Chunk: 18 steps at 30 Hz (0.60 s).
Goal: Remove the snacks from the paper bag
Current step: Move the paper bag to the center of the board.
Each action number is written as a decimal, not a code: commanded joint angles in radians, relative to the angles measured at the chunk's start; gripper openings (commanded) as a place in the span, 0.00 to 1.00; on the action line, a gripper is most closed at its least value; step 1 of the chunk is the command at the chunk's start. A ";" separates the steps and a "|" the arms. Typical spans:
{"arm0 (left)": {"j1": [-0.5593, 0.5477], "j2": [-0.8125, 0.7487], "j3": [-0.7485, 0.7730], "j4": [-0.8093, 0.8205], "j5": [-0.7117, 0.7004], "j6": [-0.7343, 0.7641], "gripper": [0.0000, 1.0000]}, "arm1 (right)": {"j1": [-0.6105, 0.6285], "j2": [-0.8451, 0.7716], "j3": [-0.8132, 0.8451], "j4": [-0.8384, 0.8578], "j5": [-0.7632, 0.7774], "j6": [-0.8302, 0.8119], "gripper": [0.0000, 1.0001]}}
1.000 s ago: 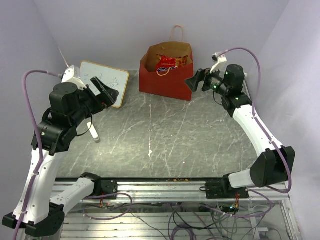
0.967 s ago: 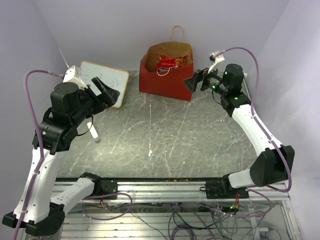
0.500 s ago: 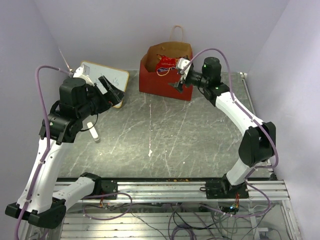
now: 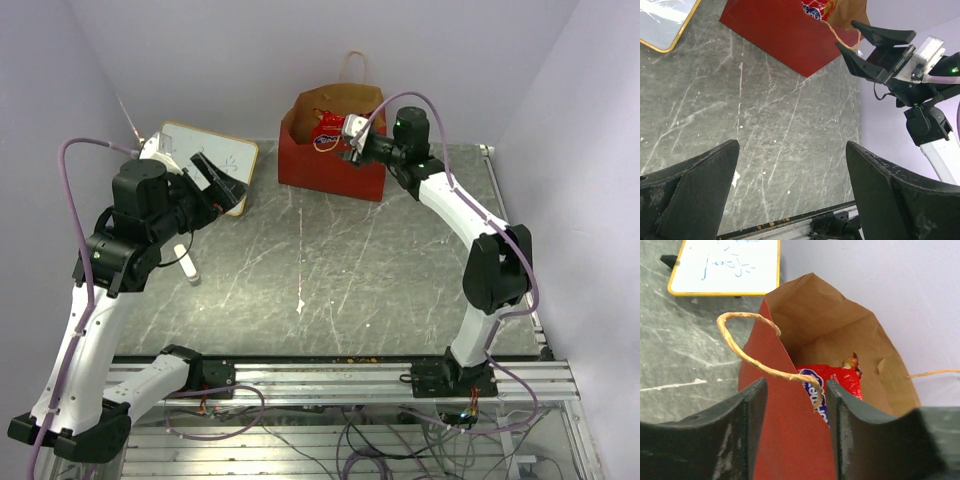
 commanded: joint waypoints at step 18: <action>-0.008 -0.093 -0.022 -0.030 -0.006 -0.083 0.98 | 0.086 -0.072 -0.093 0.109 0.155 0.127 0.00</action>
